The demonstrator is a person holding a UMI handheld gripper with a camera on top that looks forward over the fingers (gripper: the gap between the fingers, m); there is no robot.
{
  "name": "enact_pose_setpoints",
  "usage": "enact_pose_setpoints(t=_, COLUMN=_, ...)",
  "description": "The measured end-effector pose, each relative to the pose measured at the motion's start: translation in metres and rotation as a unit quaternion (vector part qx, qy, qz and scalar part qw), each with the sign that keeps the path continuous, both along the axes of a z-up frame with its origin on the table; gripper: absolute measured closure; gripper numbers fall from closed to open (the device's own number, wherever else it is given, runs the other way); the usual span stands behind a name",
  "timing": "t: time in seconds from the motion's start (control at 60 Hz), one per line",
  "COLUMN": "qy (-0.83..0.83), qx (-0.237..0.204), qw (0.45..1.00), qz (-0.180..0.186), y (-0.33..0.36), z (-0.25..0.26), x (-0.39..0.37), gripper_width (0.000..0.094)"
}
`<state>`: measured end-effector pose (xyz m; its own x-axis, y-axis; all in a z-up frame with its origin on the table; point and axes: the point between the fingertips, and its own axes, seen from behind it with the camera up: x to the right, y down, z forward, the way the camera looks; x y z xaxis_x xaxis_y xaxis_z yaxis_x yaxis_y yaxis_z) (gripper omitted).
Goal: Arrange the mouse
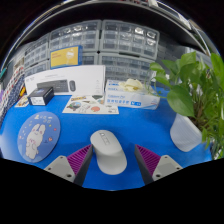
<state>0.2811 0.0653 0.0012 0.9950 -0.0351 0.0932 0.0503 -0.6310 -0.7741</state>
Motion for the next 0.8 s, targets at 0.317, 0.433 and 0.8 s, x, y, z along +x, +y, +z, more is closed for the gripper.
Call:
enact_pose_setpoints(t=0.317, qy=0.03, qx=-0.009, qw=0.999, qz=-0.003, y=0.037, z=-0.006, x=-0.008, gripper_width=0.041)
enact_pose_setpoints(t=0.433, qy=0.021, qx=-0.001, qw=1.0, qz=-0.015, y=0.035, z=-0.006, x=-0.008, gripper_width=0.0463)
enact_pose_setpoints(t=0.8, qy=0.015, qx=0.004, qw=0.996, qz=-0.084, y=0.043, z=0.062, x=0.002, gripper_width=0.0585)
